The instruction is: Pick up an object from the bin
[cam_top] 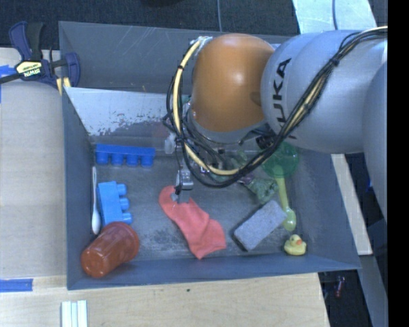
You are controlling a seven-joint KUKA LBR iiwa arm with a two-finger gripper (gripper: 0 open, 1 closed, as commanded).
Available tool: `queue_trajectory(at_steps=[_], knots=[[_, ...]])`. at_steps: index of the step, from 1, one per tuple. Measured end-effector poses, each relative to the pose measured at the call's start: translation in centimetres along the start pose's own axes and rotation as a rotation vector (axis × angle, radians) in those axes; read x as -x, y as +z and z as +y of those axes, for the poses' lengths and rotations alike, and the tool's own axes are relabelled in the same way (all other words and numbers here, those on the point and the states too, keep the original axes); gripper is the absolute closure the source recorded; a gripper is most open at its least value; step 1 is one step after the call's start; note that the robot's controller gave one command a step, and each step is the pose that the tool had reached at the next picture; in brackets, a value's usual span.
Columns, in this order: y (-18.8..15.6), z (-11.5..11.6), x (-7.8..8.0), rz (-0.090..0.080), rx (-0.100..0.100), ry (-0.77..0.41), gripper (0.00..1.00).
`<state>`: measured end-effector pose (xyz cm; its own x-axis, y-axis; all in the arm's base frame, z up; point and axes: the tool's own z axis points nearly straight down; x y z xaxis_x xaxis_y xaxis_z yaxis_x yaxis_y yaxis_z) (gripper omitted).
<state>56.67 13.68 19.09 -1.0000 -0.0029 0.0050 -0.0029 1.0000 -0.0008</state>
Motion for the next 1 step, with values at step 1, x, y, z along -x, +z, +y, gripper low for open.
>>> queue_trajectory(at_steps=[1], knots=[[-0.51, -0.07, 0.15, -0.008, 0.002, 0.003, 0.0]])
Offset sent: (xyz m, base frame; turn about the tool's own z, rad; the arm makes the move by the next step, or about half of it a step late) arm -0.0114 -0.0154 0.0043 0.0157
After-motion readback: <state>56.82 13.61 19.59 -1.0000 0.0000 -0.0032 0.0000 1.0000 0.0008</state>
